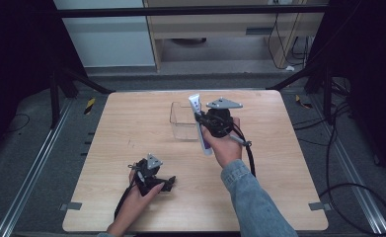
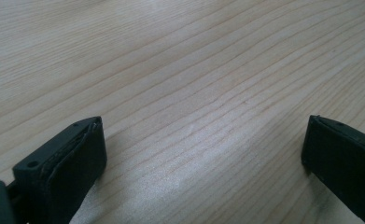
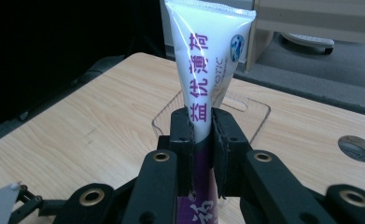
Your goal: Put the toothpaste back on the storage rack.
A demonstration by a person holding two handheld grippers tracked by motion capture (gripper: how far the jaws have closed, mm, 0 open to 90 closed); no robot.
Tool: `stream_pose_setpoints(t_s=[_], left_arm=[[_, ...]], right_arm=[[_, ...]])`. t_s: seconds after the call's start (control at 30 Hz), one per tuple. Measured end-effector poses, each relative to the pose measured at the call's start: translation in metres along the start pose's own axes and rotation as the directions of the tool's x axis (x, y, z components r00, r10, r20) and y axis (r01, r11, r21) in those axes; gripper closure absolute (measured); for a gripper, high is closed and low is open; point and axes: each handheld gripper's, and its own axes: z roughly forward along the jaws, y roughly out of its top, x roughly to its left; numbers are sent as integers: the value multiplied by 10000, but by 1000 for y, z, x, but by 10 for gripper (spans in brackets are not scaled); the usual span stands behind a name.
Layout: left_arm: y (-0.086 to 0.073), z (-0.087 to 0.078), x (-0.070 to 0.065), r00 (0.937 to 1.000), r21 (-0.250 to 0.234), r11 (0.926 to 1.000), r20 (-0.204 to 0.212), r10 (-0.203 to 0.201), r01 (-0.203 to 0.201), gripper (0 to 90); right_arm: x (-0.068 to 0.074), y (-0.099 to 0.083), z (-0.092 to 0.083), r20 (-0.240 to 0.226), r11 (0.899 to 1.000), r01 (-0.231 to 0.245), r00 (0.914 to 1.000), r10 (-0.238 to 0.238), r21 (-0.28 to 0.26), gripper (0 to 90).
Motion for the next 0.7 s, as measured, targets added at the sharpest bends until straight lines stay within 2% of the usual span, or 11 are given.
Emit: stream_pose_setpoints(t_s=[0.23,0.43,0.7], left_arm=[[0,0,0,10000,1,10000,1,-1,1,0],[0,0,0,10000,1,10000,4,-6,6,0],[0,0,0,10000,1,10000,26,0,0,0]], right_arm=[[9,17,6,2,9997,19,10000,-19,-240,796],[15,23,12,84,9990,4,10000,0,-456,797],[21,35,16,140,9974,222,9997,-213,-687,797]])
